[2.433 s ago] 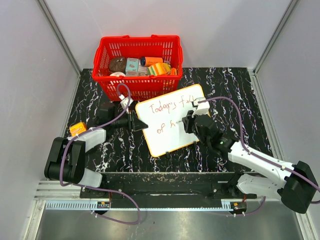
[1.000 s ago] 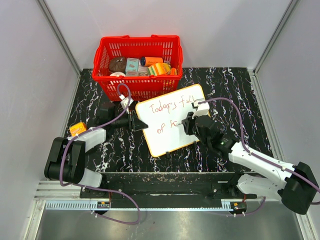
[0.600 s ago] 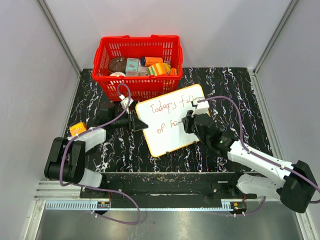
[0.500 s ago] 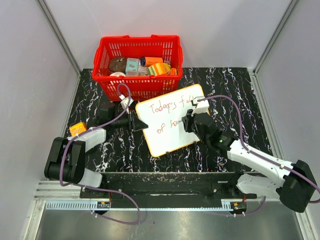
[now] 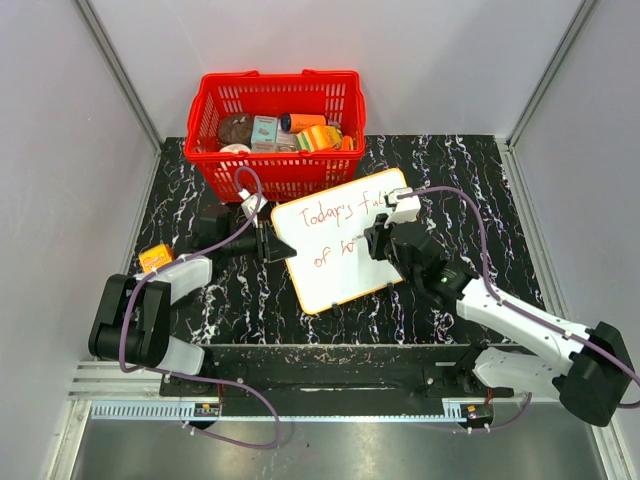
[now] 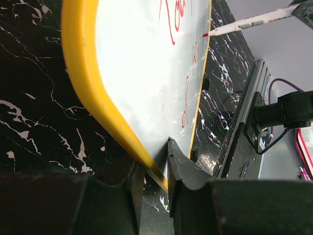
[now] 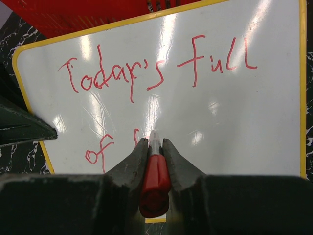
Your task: Write a sentence on the whiteboard
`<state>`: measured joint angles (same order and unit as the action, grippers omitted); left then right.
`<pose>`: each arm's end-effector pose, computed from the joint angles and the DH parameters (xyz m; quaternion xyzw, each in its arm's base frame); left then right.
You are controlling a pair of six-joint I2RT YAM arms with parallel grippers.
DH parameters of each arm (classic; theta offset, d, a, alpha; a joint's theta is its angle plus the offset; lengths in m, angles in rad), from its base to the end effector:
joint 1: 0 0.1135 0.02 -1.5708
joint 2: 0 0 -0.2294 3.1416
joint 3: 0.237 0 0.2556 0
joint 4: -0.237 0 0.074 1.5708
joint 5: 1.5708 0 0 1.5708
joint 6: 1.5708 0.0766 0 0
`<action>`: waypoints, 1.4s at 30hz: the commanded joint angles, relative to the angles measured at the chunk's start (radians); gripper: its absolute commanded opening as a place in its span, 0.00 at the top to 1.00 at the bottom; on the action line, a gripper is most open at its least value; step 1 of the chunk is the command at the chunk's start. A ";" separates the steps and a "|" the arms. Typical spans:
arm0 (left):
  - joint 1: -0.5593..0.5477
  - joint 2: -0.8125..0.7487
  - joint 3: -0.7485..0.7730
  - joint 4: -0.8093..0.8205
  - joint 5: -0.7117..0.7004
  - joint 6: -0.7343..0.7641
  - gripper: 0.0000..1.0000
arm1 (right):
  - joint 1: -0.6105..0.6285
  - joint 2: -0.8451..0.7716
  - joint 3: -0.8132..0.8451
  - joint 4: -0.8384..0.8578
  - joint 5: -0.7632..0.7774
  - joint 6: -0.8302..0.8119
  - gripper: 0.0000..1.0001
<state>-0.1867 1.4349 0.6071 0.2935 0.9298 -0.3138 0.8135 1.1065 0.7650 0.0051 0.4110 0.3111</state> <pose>0.2876 -0.1168 0.1374 0.1723 0.7890 -0.4870 0.3325 0.2336 0.2025 0.2443 -0.0840 0.8026 0.1613 0.5681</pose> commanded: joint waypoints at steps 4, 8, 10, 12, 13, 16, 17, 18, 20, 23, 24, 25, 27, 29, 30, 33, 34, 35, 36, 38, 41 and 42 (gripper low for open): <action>-0.028 0.027 -0.001 -0.034 -0.091 0.124 1.00 | -0.010 -0.047 0.005 0.019 0.057 -0.020 1.00; -0.028 0.027 -0.001 -0.034 -0.091 0.125 1.00 | -0.013 -0.027 -0.004 0.019 0.063 -0.018 1.00; -0.028 0.027 -0.001 -0.034 -0.091 0.124 1.00 | -0.014 -0.016 -0.006 0.019 0.058 -0.018 1.00; -0.028 0.027 -0.001 -0.034 -0.091 0.124 1.00 | -0.014 -0.016 -0.013 0.021 0.054 -0.012 1.00; -0.028 0.028 -0.001 -0.034 -0.091 0.124 1.00 | -0.014 -0.016 -0.015 0.022 0.051 -0.010 1.00; -0.028 0.027 -0.001 -0.034 -0.091 0.124 1.00 | -0.014 -0.019 -0.027 0.021 0.043 -0.001 1.00; -0.028 0.027 -0.001 -0.034 -0.091 0.124 1.00 | -0.014 -0.019 -0.033 0.021 0.041 0.002 1.00; -0.028 0.027 -0.001 -0.034 -0.091 0.125 1.00 | -0.014 -0.020 -0.038 0.019 0.040 0.003 1.00; -0.028 0.027 -0.001 -0.034 -0.089 0.124 1.00 | -0.014 -0.022 -0.044 0.009 0.040 0.006 1.00; -0.028 0.028 -0.001 -0.034 -0.091 0.124 1.00 | -0.014 -0.034 -0.061 0.004 0.029 0.019 1.00; -0.028 0.027 -0.001 -0.034 -0.091 0.124 1.00 | -0.014 -0.037 -0.062 0.001 0.025 0.022 1.00; -0.028 0.027 -0.001 -0.034 -0.091 0.125 1.00 | -0.014 -0.040 -0.066 -0.001 0.022 0.026 1.00; -0.028 0.027 -0.001 -0.034 -0.092 0.124 1.00 | -0.014 -0.045 -0.075 0.001 0.015 0.034 1.00; -0.028 0.027 -0.001 -0.034 -0.092 0.124 1.00 | -0.013 -0.050 -0.085 0.001 0.006 0.039 1.00; -0.028 0.027 -0.001 -0.034 -0.092 0.124 1.00 | -0.014 -0.053 -0.089 -0.035 0.003 0.042 1.00; -0.028 0.027 -0.001 -0.034 -0.091 0.124 1.00 | -0.014 -0.068 -0.102 -0.054 -0.003 0.045 1.00; -0.028 0.027 -0.001 -0.036 -0.091 0.124 1.00 | -0.014 -0.074 -0.107 -0.059 -0.005 0.048 1.00; -0.028 0.027 -0.001 -0.036 -0.092 0.124 1.00 | -0.014 -0.085 -0.116 -0.063 -0.020 0.055 1.00; -0.028 0.027 -0.001 -0.036 -0.092 0.124 1.00 | -0.014 -0.092 -0.122 -0.065 -0.029 0.057 1.00; -0.028 0.027 -0.001 -0.036 -0.092 0.125 1.00 | -0.014 -0.103 -0.135 -0.073 -0.049 0.071 1.00; -0.028 0.027 -0.001 -0.036 -0.092 0.124 1.00 | -0.014 -0.117 -0.148 -0.089 -0.069 0.080 1.00; -0.028 0.027 -0.001 -0.034 -0.092 0.124 1.00 | -0.014 -0.123 -0.150 -0.094 -0.070 0.082 1.00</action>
<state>-0.1871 1.4349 0.6075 0.2920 0.9276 -0.3138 0.8082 1.0031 0.6399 -0.0330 0.3767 0.3695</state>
